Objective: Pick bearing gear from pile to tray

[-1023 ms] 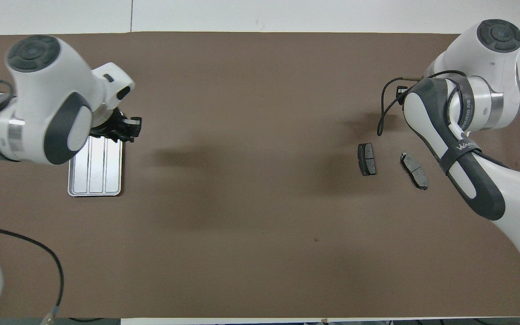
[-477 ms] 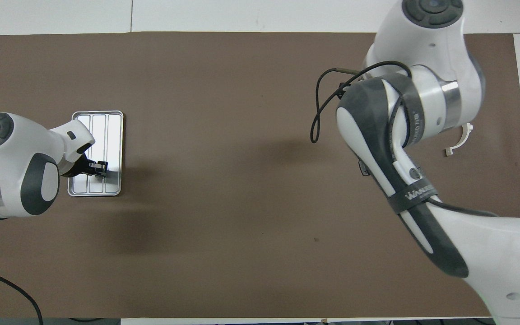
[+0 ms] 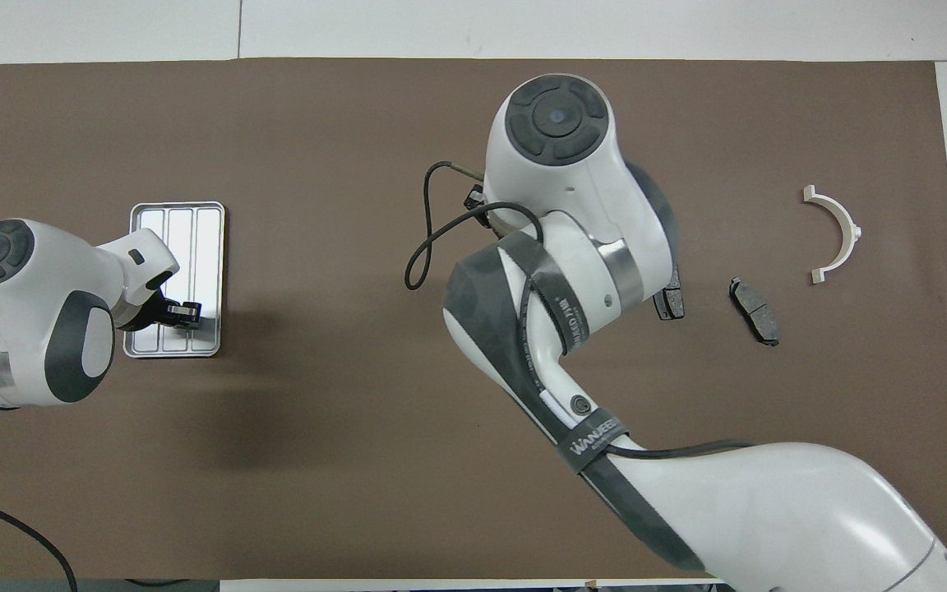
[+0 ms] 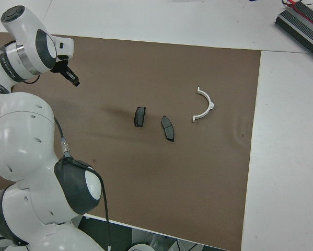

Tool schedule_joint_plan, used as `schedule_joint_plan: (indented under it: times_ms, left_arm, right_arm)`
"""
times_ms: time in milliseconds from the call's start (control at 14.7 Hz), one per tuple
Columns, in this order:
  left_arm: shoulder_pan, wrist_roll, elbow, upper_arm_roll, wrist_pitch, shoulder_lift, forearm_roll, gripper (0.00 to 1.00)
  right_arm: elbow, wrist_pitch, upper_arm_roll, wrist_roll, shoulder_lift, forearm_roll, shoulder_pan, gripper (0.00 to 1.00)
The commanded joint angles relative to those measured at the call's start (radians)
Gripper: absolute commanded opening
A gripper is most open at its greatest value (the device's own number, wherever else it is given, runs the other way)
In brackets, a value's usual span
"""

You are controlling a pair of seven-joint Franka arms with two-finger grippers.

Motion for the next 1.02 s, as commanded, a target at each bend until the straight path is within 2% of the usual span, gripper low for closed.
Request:
schedule_joint_plan:
  times_ms: [0, 136, 273, 409, 614, 682, 750, 955]
  left_arm:
    - [-0.003, 0.025, -0.042, 0.007, 0.015, -0.039, -0.007, 0.0]
    - [0.0, 0.06, -0.042, 0.011, 0.015, -0.039, -0.007, 0.0]
    - [0.019, 0.07, -0.042, 0.01, 0.015, -0.039, -0.007, 0.0]
    - [0.019, 0.068, -0.04, 0.01, 0.016, -0.039, -0.007, 0.0]
    - [0.014, 0.068, -0.037, 0.01, 0.016, -0.039, -0.007, 0.0]
    - [0.013, 0.068, -0.036, 0.01, 0.015, -0.037, -0.007, 0.63]
    - [0.01, 0.068, -0.033, 0.01, 0.013, -0.036, -0.007, 0.99]
    - [0.003, 0.06, 0.041, 0.005, -0.061, -0.025, -0.007, 1.0]
  right_arm:
    - [-0.038, 0.093, -0.006, 0.091, 0.041, -0.012, 0.057, 0.0]
    - [-0.043, 0.16, -0.004, 0.16, 0.094, -0.078, 0.094, 0.0]
    - [-0.043, 0.202, -0.004, 0.196, 0.136, -0.086, 0.103, 0.0]
    - [-0.049, 0.22, -0.004, 0.206, 0.154, -0.085, 0.102, 0.0]
    - [-0.112, 0.292, -0.004, 0.231, 0.159, -0.083, 0.105, 0.0]
    - [-0.122, 0.297, -0.004, 0.231, 0.158, -0.083, 0.105, 0.0]
    - [-0.129, 0.298, -0.004, 0.231, 0.158, -0.085, 0.106, 0.0]
    - [-0.127, 0.297, -0.004, 0.229, 0.156, -0.085, 0.103, 0.0]
